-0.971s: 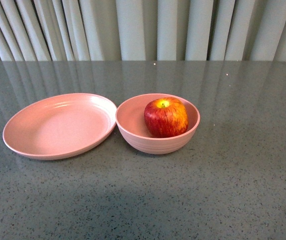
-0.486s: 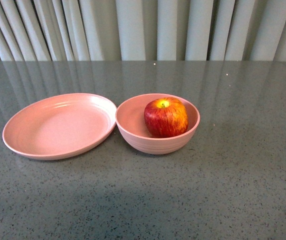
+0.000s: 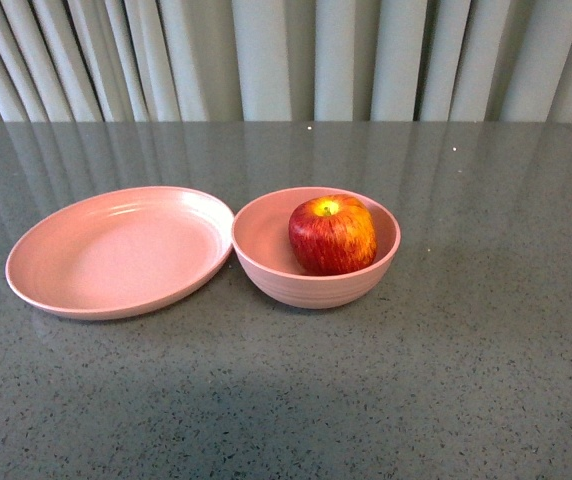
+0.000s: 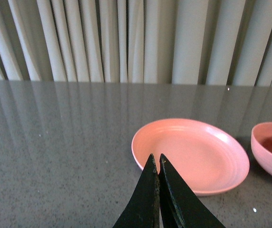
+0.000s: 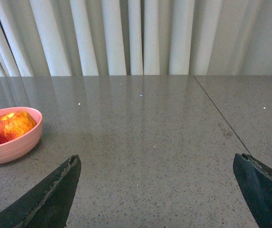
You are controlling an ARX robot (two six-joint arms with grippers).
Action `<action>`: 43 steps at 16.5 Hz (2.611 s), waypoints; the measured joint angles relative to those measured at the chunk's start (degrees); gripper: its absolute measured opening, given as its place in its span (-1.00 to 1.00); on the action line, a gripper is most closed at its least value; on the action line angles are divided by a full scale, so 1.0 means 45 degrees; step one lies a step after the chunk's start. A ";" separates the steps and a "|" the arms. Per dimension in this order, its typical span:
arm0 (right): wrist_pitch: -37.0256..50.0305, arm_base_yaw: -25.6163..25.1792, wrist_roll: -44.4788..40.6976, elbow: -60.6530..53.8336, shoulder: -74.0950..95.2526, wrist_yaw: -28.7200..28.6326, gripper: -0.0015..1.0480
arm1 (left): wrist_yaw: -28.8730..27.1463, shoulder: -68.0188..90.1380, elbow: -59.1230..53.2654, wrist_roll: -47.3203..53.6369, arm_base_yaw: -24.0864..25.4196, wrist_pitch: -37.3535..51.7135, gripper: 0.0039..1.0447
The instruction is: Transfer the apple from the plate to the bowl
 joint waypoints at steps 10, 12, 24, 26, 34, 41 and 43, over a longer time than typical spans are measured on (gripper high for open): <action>0.0000 0.0000 0.0000 0.0000 0.0000 0.0000 0.87 | 0.0000 -0.2832 -0.0121 0.0005 0.0000 -0.2861 -0.98; 0.0000 0.0000 0.0000 0.0000 0.0000 0.0000 0.87 | 0.0000 -0.3225 -0.0121 0.0005 0.0000 -0.3220 -0.98; 0.0000 0.0000 0.0000 0.0000 0.0000 0.0000 0.87 | -0.0005 -0.5246 -0.0112 0.0010 0.0000 -0.5396 -0.40; 0.0000 0.0000 0.0000 0.0000 0.0000 0.0000 0.87 | -0.0005 -0.5246 -0.0112 0.0015 0.0000 -0.5396 0.01; 0.0000 0.0000 0.0000 0.0000 0.0000 0.0000 0.87 | -0.0005 -0.5246 -0.0112 0.0049 0.0000 -0.5396 0.88; 0.0000 0.0000 0.0000 0.0000 0.0000 0.0000 0.87 | -0.0005 -0.5246 -0.0112 0.0049 0.0000 -0.5396 0.88; 0.0000 0.0000 0.0000 0.0000 0.0000 0.0000 0.87 | -0.0005 -0.5246 -0.0112 0.0049 0.0000 -0.5396 0.88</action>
